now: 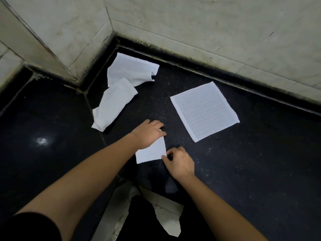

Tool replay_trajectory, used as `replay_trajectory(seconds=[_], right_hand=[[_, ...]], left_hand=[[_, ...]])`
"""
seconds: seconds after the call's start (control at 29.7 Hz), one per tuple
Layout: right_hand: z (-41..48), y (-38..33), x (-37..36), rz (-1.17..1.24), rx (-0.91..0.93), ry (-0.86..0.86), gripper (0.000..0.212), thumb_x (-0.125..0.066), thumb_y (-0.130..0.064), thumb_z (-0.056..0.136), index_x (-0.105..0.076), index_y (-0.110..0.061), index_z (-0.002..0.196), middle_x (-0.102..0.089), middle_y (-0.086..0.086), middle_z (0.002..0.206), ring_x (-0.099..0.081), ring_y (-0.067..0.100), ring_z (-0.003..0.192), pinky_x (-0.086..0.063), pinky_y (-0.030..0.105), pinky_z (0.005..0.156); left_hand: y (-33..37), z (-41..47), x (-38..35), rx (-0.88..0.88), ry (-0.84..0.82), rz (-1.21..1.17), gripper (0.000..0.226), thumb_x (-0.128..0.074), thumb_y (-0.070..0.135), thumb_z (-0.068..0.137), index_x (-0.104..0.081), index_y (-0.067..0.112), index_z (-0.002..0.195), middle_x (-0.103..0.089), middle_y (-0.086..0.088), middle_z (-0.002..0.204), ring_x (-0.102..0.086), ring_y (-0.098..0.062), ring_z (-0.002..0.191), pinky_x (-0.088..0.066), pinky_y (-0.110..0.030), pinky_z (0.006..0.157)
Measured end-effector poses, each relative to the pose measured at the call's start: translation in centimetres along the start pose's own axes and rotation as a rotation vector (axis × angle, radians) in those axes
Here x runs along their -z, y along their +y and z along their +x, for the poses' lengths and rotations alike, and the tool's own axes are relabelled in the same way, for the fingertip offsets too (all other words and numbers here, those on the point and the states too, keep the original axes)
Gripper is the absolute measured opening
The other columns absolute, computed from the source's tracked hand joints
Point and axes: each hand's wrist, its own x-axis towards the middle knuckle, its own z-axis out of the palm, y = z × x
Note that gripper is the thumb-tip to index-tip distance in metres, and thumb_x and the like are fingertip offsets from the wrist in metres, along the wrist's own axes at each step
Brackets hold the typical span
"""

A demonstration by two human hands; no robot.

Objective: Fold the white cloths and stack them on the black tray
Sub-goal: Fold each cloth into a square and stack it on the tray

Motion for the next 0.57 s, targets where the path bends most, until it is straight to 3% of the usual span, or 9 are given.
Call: replay_trajectory(seconds=[0.13, 0.2, 0.3, 0.37, 0.47, 0.57], right_hand=[[0.3, -0.3, 0.2, 0.131, -0.076, -0.056, 0.017, -0.063, -0.045, 0.087, -0.066, -0.029, 0.093, -0.062, -0.008, 0.101, -0.062, 0.015, 0.094, -0.046, 0.027, 0.072], [0.5, 0.0, 0.9, 0.248, -0.099, -0.088, 0.014, -0.067, -0.042, 0.085, -0.064, -0.029, 0.087, -0.064, -0.014, 0.085, -0.063, 0.012, 0.086, -0.049, 0.025, 0.07], [0.8, 0.5, 2.6, 0.474, -0.083, -0.098, 0.008, -0.073, -0.03, 0.083, -0.066, -0.026, 0.083, -0.067, -0.011, 0.082, -0.064, 0.008, 0.079, -0.047, 0.014, 0.063], [1.3, 0.5, 4.3, 0.572, -0.055, -0.099, 0.012, -0.076, -0.024, 0.082, -0.067, -0.028, 0.09, -0.068, -0.009, 0.083, -0.064, 0.008, 0.08, -0.049, 0.015, 0.069], [1.6, -0.3, 7.9, 0.637, -0.001, -0.192, 0.032, -0.077, -0.022, 0.085, -0.065, -0.024, 0.115, -0.068, -0.003, 0.092, -0.064, 0.008, 0.083, -0.049, 0.014, 0.073], [1.6, -1.5, 11.7, 0.609, 0.048, -0.254, 0.016, -0.075, -0.024, 0.087, -0.076, -0.023, 0.102, -0.075, -0.001, 0.098, -0.066, 0.007, 0.086, -0.049, 0.014, 0.078]], left_hand=[[0.4, 0.1, 0.5, -0.034, 0.012, 0.067, 0.043, -0.055, 0.007, 0.093, -0.049, 0.018, 0.134, -0.038, -0.006, 0.151, -0.027, -0.026, 0.142, -0.034, -0.04, 0.108], [0.4, -0.4, 0.8, -0.009, 0.0, -0.031, 0.031, -0.052, 0.006, 0.092, -0.053, 0.018, 0.12, -0.053, -0.003, 0.132, -0.043, -0.023, 0.128, -0.037, -0.035, 0.099], [0.0, -1.8, 2.2, 0.13, 0.03, -0.272, 0.015, -0.051, 0.01, 0.093, -0.052, 0.02, 0.104, -0.06, 0.0, 0.105, -0.053, -0.019, 0.098, -0.039, -0.03, 0.084], [-0.7, -2.9, 3.2, 0.242, 0.052, -0.471, 0.016, -0.055, 0.015, 0.093, -0.054, 0.022, 0.107, -0.059, 0.003, 0.101, -0.053, -0.016, 0.092, -0.042, -0.029, 0.08], [-1.7, -5.0, 5.3, 0.398, 0.154, -0.851, 0.026, -0.066, 0.019, 0.087, -0.059, 0.029, 0.11, -0.059, 0.01, 0.093, -0.057, -0.011, 0.084, -0.045, -0.026, 0.073], [-2.1, -6.8, 7.6, 0.464, 0.231, -1.114, 0.018, -0.074, 0.017, 0.082, -0.069, 0.028, 0.094, -0.065, 0.01, 0.086, -0.061, -0.008, 0.079, -0.045, -0.019, 0.069]])
